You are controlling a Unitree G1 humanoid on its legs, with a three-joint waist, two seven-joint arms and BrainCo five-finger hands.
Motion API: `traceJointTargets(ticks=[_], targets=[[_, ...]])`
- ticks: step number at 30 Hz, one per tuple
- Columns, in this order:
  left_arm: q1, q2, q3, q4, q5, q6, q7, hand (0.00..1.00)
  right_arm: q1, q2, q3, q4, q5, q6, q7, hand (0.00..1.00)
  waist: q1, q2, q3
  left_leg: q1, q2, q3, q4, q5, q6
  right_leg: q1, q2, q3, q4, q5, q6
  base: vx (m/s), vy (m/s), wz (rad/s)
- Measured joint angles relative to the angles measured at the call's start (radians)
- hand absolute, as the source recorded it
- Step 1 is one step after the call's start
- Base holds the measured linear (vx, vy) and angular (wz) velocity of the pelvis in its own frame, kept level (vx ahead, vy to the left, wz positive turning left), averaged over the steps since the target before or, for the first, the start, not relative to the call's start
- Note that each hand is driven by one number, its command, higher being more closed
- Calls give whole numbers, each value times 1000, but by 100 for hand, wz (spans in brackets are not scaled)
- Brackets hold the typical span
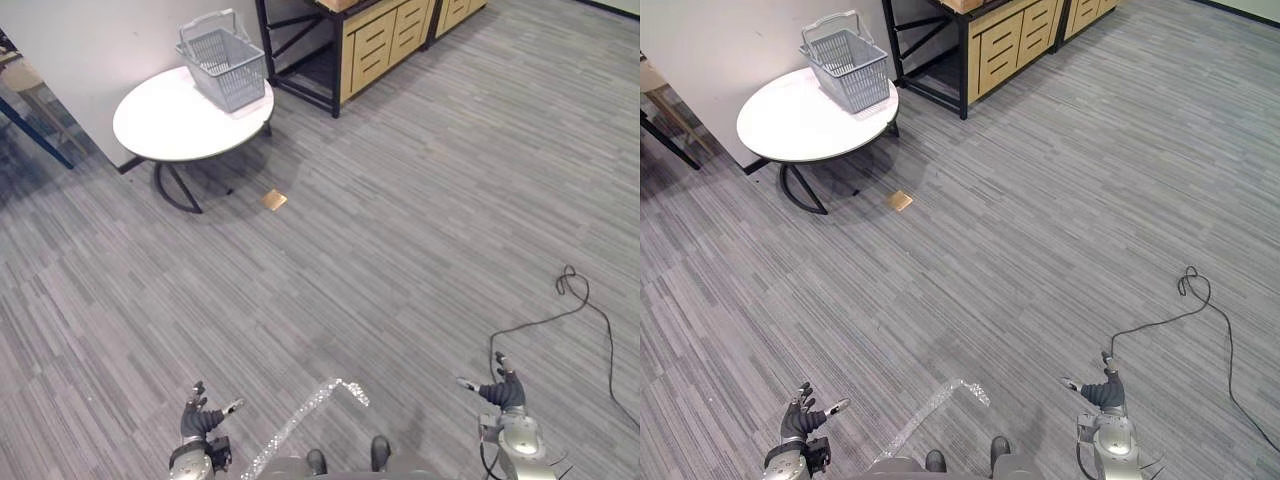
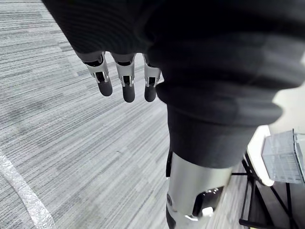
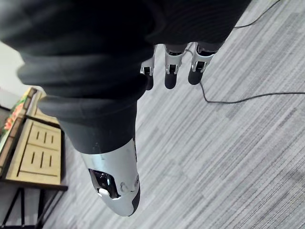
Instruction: Pick vegetable in the basket
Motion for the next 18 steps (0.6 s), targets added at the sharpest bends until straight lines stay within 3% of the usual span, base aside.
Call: traceJointTargets(ticks=[2,4,6,8,10,11,12,13,14,15,16,17,18], targets=[[-1,10,-24,-20,0,2,1,0,31,33,2,-43,11,10,-5,0,-7,-11,12,42,-8,-37,6,-21,14,-89,-20,-21,245,8,4,305,84,41],[-4,13,-40,-31,0,5,8,0,55,64,14,-104,21,10,-5,0,-10,-22,30,112,-13,-62,6,-64,17,-178,-22,-36,393,-63,-14,351,24,31],[-14,14,-64,-31,0,7,19,0,51,60,19,-132,28,6,-7,0,-17,-20,33,155,-6,-87,-19,-77,11,-266,-20,-66,367,-82,-15,425,-12,32],[-34,1,-66,-27,0,9,19,0,30,50,21,-128,28,7,-15,0,-33,13,55,205,41,-105,-59,-79,-2,-341,23,-109,234,-49,-32,503,-62,42],[-53,3,-65,-16,0,9,20,0,28,35,35,-121,28,7,-15,0,-35,23,67,249,68,-117,-73,-66,-41,-369,73,-129,9,90,-72,542,-75,32],[-52,11,-62,-3,1,8,20,0,39,30,49,-122,27,7,-15,0,-42,5,57,286,72,-141,-71,-74,-78,-369,81,-116,-89,272,-123,701,-123,40],[-72,-8,-63,22,1,10,20,0,27,9,50,-117,27,14,-15,0,-50,48,66,298,105,-157,-46,-71,-104,-377,94,-149,-24,309,-169,824,-152,42],[-83,-9,-64,22,1,10,18,0,11,13,50,-123,26,15,-15,0,-53,50,74,284,115,-152,-18,-42,-154,-382,84,-152,15,275,-192,826,-165,45],[-99,-30,-66,19,3,11,17,0,8,15,53,-144,23,14,-13,0,-61,46,76,259,92,-154,53,61,-195,-367,49,-161,65,214,-192,670,-150,52],[-98,-53,-64,17,3,10,16,0,14,12,66,-165,17,14,-12,0,-67,47,79,235,82,-147,155,170,-165,-315,30,-173,68,177,-192,694,-203,64],[-85,-78,-63,16,3,8,16,0,32,8,98,-194,15,12,-9,0,-62,37,88,177,94,-133,345,353,-164,-198,26,-176,14,133,-181,560,-157,43],[-73,-87,-64,9,3,4,15,0,36,10,110,-211,13,8,-5,0,-54,48,86,138,123,-127,465,387,-168,-135,35,-174,-30,119,-177,789,-165,24],[-61,-89,-64,-1,5,-4,11,0,36,30,120,-249,6,2,4,0,-35,63,94,1,205,-80,756,312,-129,-18,74,-178,-109,100,-188,620,-82,4]])
